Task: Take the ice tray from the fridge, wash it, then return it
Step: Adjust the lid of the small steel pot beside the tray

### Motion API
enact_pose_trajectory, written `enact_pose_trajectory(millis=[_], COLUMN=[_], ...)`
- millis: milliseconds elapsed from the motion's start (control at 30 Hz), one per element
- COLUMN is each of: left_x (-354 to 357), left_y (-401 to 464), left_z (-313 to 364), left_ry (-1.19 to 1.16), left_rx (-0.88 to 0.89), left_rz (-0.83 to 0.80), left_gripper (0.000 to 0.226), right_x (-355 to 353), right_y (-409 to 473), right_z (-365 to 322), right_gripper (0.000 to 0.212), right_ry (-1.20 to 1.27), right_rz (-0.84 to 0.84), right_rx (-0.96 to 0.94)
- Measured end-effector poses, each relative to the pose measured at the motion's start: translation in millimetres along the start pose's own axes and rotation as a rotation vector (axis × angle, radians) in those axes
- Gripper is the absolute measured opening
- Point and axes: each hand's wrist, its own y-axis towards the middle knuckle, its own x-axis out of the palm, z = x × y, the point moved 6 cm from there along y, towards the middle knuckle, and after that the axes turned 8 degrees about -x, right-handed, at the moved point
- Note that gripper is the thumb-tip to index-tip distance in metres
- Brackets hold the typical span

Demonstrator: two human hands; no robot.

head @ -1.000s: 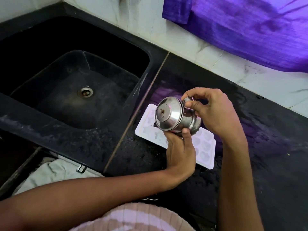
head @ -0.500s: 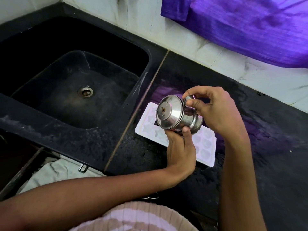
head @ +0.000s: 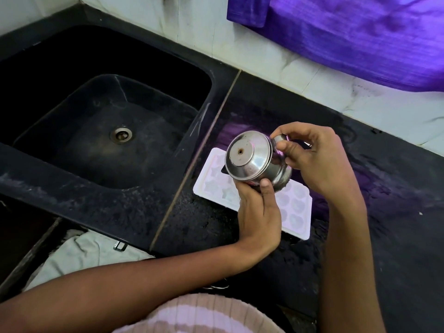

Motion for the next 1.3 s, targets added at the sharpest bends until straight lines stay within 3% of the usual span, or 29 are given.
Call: enact_pose_trajectory(millis=[367,533,700,933,1300], left_x=[-7.3,-12.6,-15.1,-14.7,2.9], left_y=[7.8,23.8,47.2,111.2,220.4], left_z=[10.3,25.8,44.1,68.1,73.7], left_ry=[-0.097,-0.142,-0.142,-0.135,-0.004], left_rx=[-0.003,0.055,0.101,0.135,0.062], left_rz=[0.000,0.007,0.020,0.036,0.038], left_gripper=[0.058,0.077,0.075,0.064,0.067], right_x=[-4.0,-9.2,-9.5,6.5,38.8], right_y=[-2.8,0.6,13.6,56.6,134.0], right_z=[15.6,24.8,39.1,75.9,149.8], right_gripper=[0.023,0.021,0.019,0.033,0.041], right_ry=[0.199,0.339,0.480,0.609,0.710], right_rz=[0.121,0.239,0.356,0.452,0.547], right_rx=[0.061,0.081,0.099,0.178,0.292])
